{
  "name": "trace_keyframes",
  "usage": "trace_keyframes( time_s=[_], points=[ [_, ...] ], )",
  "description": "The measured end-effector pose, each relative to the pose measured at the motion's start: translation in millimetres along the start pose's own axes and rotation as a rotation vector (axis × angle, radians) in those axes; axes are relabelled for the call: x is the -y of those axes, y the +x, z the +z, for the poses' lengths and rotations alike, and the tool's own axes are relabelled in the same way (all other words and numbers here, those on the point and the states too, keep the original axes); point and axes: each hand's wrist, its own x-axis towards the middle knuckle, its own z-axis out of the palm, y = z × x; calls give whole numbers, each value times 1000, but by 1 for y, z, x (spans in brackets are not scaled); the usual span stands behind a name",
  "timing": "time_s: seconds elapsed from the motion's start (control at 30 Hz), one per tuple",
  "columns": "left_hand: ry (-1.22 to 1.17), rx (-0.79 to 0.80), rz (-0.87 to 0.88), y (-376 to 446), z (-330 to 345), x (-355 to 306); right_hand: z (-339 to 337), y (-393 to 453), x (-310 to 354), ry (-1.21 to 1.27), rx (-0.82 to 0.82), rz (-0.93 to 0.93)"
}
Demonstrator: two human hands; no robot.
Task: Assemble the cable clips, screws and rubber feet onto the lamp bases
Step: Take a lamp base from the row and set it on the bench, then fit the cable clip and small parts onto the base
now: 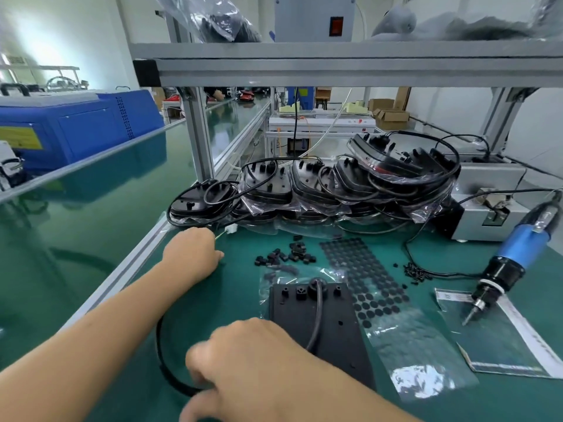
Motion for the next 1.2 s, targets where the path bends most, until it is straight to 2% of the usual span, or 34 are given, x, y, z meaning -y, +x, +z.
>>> trace_keyframes(
  time_s=[0.07, 0.13, 0.2, 0.23, 0.33, 0.57, 0.73, 0.83, 0.97, 1.07, 1.2],
  points=[
    [49, -155, 58, -8, 4, -6, -5, -8, -10, 96, -239, -13],
    [-129, -245, 188, -16, 3, -21, -18, -18, -31, 149, -529, 50],
    [-334, -168, 283, -21, 2, -40, -33, -33, -62, 202, -735, 143],
    [-382, -94, 304, -21, 3, -50, -38, -38, -77, 193, -766, 198],
    [-379, 18, 348, -16, 11, -69, -43, -56, -118, 202, -653, 308],
    [-292, 88, 489, -4, 17, -84, -32, -72, -144, 303, -367, 315],
    [-129, 80, 622, 0, 12, -92, -28, -70, -146, 243, -305, 290],
    [-142, 92, 582, 4, 12, -88, -29, -73, -145, 245, -304, 286],
    [-210, 161, 502, 9, 12, -75, -33, -78, -140, 315, -225, 265],
    [-258, 131, 486, 7, 13, -72, -34, -79, -135, 349, -144, 230],
    [-310, 45, 447, 3, 12, -71, -33, -81, -132, 381, -148, 222]
  ],
)
